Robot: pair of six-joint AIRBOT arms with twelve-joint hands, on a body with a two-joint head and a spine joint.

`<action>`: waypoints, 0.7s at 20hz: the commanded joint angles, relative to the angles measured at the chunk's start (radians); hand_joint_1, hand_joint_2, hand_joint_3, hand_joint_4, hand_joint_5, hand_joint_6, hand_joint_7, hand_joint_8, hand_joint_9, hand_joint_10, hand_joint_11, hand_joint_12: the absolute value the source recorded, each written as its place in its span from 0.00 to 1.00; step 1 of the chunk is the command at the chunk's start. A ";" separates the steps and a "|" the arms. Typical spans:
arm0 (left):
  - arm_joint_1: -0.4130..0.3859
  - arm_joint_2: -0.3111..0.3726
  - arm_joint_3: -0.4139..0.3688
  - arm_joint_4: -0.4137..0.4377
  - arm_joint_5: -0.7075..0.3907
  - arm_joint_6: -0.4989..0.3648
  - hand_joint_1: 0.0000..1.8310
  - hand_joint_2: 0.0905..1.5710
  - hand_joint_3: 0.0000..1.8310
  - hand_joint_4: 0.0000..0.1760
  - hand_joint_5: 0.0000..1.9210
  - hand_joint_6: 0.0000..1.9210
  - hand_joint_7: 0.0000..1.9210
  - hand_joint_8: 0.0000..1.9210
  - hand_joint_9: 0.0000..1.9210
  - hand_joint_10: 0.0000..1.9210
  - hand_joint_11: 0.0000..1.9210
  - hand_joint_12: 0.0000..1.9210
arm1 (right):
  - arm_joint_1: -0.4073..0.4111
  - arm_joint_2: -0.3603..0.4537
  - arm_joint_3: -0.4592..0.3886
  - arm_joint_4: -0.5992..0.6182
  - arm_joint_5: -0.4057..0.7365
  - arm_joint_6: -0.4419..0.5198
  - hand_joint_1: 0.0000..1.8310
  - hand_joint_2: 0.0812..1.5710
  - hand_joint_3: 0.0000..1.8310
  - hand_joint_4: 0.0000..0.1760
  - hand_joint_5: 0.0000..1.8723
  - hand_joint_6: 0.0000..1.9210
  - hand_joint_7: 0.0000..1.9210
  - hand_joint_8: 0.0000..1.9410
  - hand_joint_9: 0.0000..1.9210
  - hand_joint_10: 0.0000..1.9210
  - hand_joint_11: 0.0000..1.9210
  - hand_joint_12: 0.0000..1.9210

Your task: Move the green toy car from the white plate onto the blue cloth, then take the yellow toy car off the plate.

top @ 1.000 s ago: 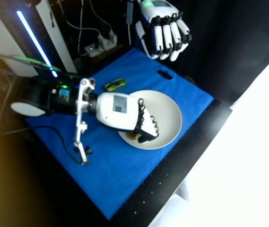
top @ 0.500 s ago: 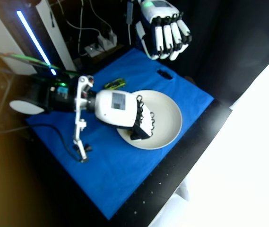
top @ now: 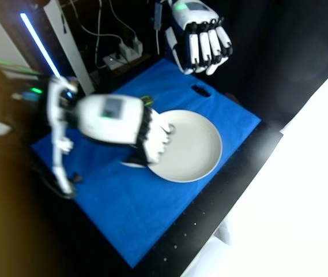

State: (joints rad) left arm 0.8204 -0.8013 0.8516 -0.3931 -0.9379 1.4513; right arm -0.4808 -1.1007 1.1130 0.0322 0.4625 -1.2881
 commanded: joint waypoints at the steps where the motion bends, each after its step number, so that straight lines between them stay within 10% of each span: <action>1: -0.003 0.001 0.003 0.017 -0.117 0.002 0.62 0.80 0.00 0.00 0.42 0.68 0.30 0.80 0.23 0.67 0.13 0.93 | -0.002 0.010 -0.020 -0.014 0.159 -0.005 0.63 0.70 0.00 0.00 0.51 0.54 0.54 0.82 0.59 0.96 0.62 1.00; 4: 0.004 0.004 -0.001 0.010 -0.119 0.003 0.62 0.80 0.00 0.00 0.42 0.68 0.30 0.79 0.23 0.65 0.11 0.90 | -0.057 0.084 -0.111 -0.027 0.237 -0.005 0.61 0.76 0.00 0.00 0.41 0.67 0.57 0.89 0.63 1.00 0.68 1.00; 6: 0.006 0.004 -0.001 0.007 -0.119 0.003 0.62 0.80 0.00 0.00 0.41 0.71 0.30 0.77 0.23 0.56 0.09 0.85 | -0.098 0.131 -0.165 -0.036 0.272 -0.005 0.63 0.70 0.00 0.00 0.52 0.53 0.57 0.94 0.65 1.00 0.69 1.00; 9: 0.007 0.005 -0.003 0.005 -0.120 0.007 0.62 0.80 0.00 0.00 0.40 0.72 0.31 0.78 0.24 0.61 0.13 0.87 | -0.151 0.167 -0.218 -0.042 0.312 -0.005 0.62 0.72 0.00 0.00 0.48 0.58 0.49 0.60 0.50 0.74 0.45 0.94; 14: 0.015 0.005 -0.010 -0.004 -0.125 0.021 0.63 0.81 0.00 0.00 0.42 0.72 0.28 0.78 0.20 0.60 0.10 0.87 | -0.264 0.176 -0.255 -0.033 0.327 0.001 0.63 0.70 0.00 0.00 0.52 0.53 0.53 0.90 0.58 0.99 0.63 1.00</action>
State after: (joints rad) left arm 0.8425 -0.8009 0.8463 -0.4164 -0.9443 1.4700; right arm -0.7593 -0.9253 0.8597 -0.0029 0.6724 -1.2854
